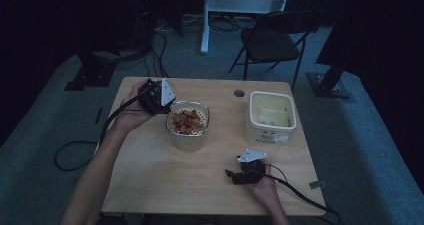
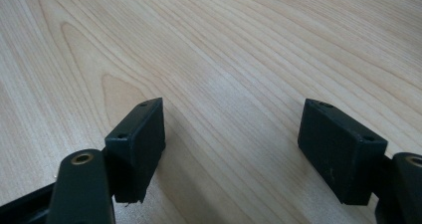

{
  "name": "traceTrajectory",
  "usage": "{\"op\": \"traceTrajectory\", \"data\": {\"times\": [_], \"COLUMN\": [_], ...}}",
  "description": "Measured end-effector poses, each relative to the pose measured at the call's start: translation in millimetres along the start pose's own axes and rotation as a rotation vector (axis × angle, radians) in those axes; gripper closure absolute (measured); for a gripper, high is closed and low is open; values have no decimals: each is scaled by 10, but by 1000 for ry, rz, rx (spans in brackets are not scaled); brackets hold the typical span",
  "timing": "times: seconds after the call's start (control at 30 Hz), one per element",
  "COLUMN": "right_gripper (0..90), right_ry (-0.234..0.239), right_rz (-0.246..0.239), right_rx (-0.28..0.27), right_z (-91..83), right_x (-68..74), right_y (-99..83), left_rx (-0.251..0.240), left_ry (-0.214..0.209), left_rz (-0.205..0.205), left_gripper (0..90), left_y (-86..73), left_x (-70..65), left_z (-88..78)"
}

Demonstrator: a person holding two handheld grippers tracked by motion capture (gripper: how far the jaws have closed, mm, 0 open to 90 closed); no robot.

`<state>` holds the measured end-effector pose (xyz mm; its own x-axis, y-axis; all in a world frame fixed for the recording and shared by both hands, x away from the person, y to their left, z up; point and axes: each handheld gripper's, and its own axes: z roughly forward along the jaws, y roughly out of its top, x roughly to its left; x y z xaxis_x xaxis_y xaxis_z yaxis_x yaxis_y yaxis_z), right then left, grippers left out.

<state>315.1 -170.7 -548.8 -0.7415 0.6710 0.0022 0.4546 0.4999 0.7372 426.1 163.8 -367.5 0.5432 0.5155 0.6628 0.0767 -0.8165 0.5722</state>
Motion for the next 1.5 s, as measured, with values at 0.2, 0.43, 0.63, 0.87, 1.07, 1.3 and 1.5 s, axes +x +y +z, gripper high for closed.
{"op": "traceTrajectory", "data": {"times": [0.2,0.43,0.63,0.87,1.07,1.3,1.5], "right_gripper": [262,262,262,262,262,262,262], "right_ry": [0,0,-1,-1,-1,0,0], "right_rz": [0,-1,-2,-1,-1,0,2], "right_rx": [0,0,-1,-1,-1,-1,-2], "right_z": [0,0,1,1,1,1,1], "right_x": [0,0,-1,-1,-1,0,1], "right_y": [0,0,0,0,0,0,0], "left_rx": [-19,-12,4,28,69,121,135], "left_ry": [49,107,125,156,151,150,151], "left_rz": [14,46,102,206,325,440,551], "left_gripper": [326,327,327,327,327,327,328], "left_y": [24,29,58,141,200,229,316], "left_x": [-39,-60,-65,-101,-164,-226,-345], "left_z": [-31,-46,-61,-79,-62,-32,-6]}}
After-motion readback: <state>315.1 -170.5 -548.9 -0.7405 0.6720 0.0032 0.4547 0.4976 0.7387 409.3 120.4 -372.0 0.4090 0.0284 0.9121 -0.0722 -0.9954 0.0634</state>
